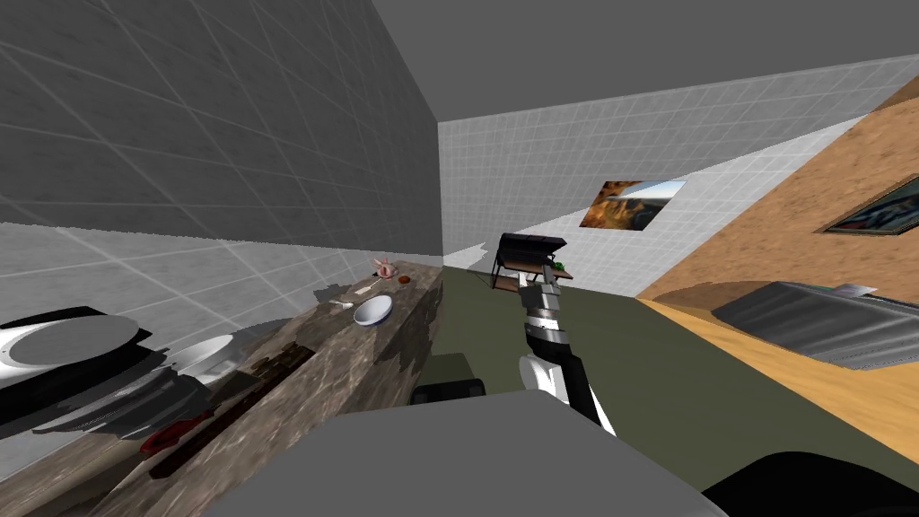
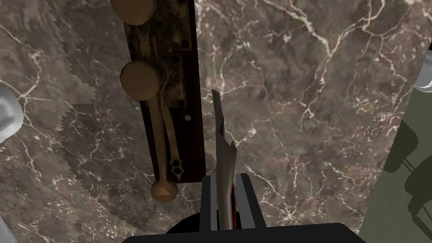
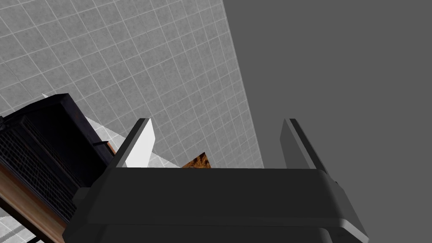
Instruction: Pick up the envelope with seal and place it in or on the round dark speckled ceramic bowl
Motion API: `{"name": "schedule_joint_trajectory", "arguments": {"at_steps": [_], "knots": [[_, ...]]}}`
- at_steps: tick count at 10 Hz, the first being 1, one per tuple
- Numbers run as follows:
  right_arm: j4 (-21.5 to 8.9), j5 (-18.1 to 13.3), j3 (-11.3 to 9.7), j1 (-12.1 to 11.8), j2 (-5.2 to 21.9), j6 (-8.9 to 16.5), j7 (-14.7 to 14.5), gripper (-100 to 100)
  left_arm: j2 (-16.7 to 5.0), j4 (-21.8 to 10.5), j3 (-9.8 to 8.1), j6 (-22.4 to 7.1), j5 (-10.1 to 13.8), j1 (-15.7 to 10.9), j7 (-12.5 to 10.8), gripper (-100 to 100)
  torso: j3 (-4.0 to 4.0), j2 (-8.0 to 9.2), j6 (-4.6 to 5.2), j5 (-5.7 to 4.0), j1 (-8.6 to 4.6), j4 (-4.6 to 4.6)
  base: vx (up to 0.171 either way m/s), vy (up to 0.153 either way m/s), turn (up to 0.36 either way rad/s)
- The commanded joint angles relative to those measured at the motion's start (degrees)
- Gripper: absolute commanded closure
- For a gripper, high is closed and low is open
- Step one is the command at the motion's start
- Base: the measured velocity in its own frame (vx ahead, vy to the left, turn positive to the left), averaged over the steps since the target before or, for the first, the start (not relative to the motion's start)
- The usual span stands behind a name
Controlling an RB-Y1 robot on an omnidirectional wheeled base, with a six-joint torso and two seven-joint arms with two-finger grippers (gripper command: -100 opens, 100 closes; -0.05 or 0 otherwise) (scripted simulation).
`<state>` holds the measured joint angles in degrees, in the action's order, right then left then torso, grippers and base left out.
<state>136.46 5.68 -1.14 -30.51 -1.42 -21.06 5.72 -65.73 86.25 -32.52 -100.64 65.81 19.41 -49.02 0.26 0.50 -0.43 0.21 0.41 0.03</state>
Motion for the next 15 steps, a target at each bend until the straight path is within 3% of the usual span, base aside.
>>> {"name": "schedule_joint_trajectory", "arguments": {"at_steps": [1,15], "knots": [[0.00,0.00,0.00,0.00,0.00,0.00,0.00,0,-1.79,-0.02,-0.20,-0.06,1.90,0.86,-1.02,100,0.00,0.00,0.00,0.00,0.00,0.00,-0.069,0.029,-0.027],[0.00,0.00,0.00,0.00,0.00,0.00,0.00,0,-17.58,-0.69,-3.29,1.86,19.14,9.95,-8.68,100,0.25,0.45,-0.33,0.13,0.31,0.04,-0.087,0.033,-0.039]]}}
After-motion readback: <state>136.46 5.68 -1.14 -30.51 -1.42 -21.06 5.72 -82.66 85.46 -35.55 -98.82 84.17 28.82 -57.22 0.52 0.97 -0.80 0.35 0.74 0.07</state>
